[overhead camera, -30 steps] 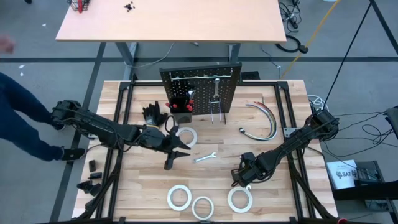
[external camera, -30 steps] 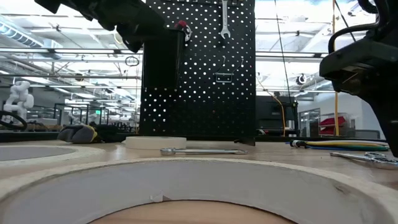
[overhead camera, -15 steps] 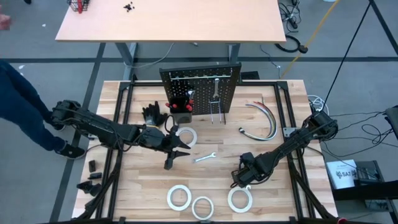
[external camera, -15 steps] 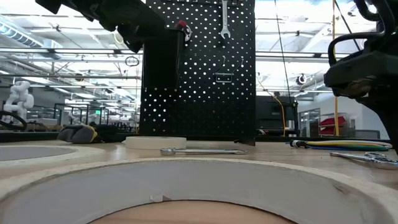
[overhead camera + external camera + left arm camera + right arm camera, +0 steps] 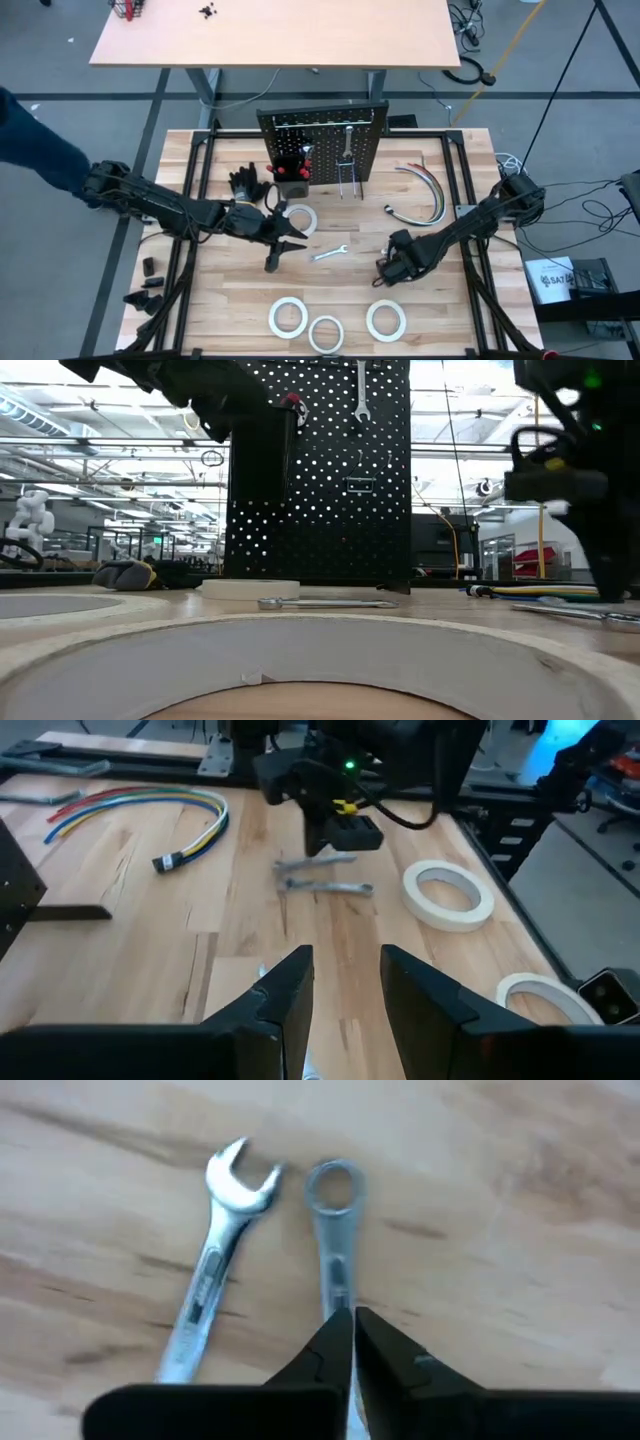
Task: Hang tools onto peg board
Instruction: Hang the silver wrench on the peg board
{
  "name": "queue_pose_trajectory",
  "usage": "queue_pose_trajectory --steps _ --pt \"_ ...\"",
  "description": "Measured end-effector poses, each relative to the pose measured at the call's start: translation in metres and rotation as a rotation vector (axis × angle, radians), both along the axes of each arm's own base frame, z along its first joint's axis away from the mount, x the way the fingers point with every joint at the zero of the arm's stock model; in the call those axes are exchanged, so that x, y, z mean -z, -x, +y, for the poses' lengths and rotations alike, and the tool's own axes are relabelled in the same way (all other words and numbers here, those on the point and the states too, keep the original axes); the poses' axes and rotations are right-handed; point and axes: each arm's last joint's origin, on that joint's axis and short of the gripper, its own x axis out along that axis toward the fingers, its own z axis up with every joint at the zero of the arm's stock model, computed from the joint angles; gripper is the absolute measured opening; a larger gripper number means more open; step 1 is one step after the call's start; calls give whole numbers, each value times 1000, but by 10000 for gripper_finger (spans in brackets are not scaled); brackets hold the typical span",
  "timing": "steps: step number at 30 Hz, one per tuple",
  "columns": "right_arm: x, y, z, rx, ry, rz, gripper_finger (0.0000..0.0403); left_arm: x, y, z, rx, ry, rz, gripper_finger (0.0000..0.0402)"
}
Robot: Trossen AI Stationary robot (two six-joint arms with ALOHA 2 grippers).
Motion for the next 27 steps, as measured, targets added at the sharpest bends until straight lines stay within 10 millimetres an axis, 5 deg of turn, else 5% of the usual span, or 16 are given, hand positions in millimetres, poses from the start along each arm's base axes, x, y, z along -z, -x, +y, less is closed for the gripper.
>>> queue_pose_trajectory --steps 18,27 --pt "-12 -3 -5 -10 21 -83 5 -3 -1 -1 42 37 -31 121" --pt "-15 -7 -12 -60 22 -99 6 11 -11 -4 16 127 25 121"
